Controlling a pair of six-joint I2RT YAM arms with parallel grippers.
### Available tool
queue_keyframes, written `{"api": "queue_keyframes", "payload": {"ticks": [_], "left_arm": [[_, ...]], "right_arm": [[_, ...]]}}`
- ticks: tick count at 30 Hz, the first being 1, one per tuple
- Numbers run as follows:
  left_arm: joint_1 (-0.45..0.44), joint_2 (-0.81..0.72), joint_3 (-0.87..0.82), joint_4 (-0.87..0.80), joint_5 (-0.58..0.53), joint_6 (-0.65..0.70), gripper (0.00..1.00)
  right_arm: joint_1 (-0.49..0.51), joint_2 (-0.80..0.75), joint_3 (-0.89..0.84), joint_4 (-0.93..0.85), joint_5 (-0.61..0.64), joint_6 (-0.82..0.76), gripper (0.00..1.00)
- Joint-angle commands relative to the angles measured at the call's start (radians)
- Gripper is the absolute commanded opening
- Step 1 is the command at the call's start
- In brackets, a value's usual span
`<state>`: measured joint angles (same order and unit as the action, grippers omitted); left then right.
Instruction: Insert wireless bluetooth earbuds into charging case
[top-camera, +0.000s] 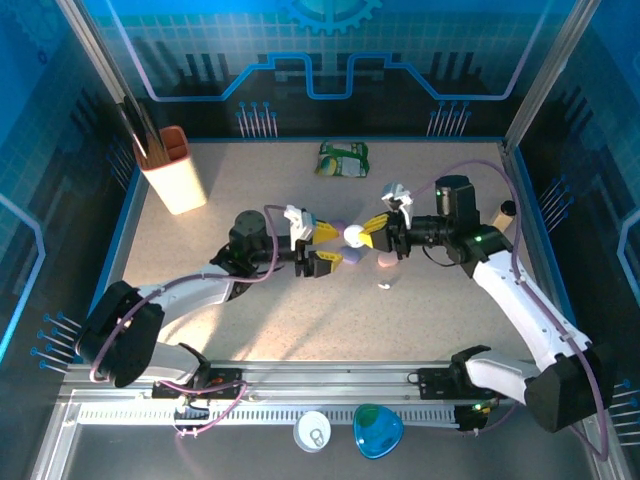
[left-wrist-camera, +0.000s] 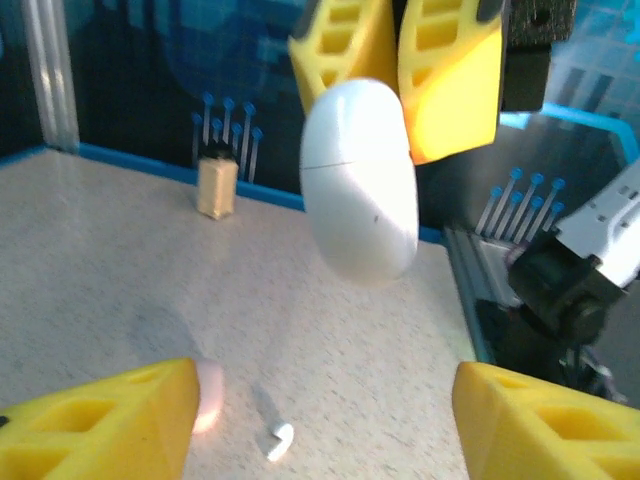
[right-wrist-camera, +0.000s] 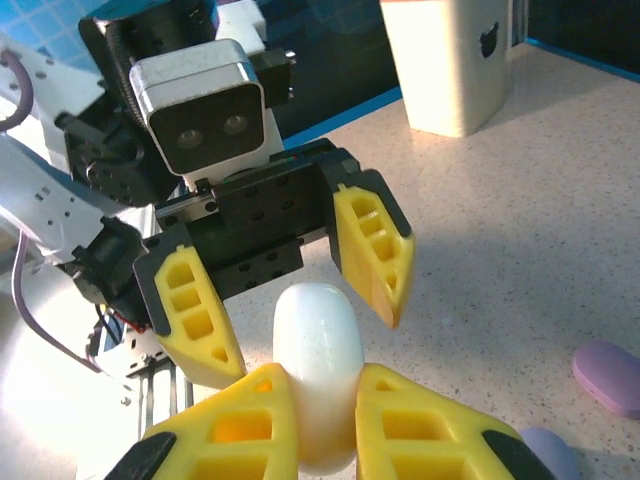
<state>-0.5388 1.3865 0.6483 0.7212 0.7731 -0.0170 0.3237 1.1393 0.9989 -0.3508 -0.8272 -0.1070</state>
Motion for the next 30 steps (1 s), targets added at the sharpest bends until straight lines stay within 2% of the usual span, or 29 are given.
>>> {"api": "queue_keyframes", "payload": {"ticks": [1,5,10,16,21,23,25,26,30], "left_arm": [[-0.02,-0.009,0.052,-0.134,0.083,0.031,0.62],[-0.028,0.012,0.048,-0.029,0.107,-0.051,0.57],[-0.037,0.038,0.058,0.027,0.122,-0.099,0.52],[-0.042,0.046,0.059,0.047,0.125,-0.119,0.37],[-0.042,0.048,0.056,0.05,0.111,-0.108,0.14],[-0.041,0.049,0.053,0.049,0.105,-0.095,0.08],[-0.042,0.051,0.049,0.062,0.103,-0.086,0.04],[-0.043,0.051,0.044,0.076,0.104,-0.086,0.02],[-0.041,0.048,0.039,0.083,0.108,-0.074,0.0]], "right_arm": [[0.036,0.035,0.044,-0.091,0.004,-0.091,0.15],[0.056,0.061,0.053,-0.076,-0.037,-0.101,0.15],[0.076,0.085,0.065,-0.088,-0.042,-0.12,0.15],[0.084,0.094,0.063,-0.083,-0.036,-0.121,0.15],[0.086,0.092,0.061,-0.088,-0.026,-0.127,0.17],[0.089,0.086,0.06,-0.081,-0.011,-0.12,0.22],[0.091,0.08,0.055,-0.061,0.039,-0.095,0.39],[0.092,0.076,0.052,-0.047,0.077,-0.076,0.44],[0.085,0.06,0.054,0.001,0.207,0.005,0.51]]}}
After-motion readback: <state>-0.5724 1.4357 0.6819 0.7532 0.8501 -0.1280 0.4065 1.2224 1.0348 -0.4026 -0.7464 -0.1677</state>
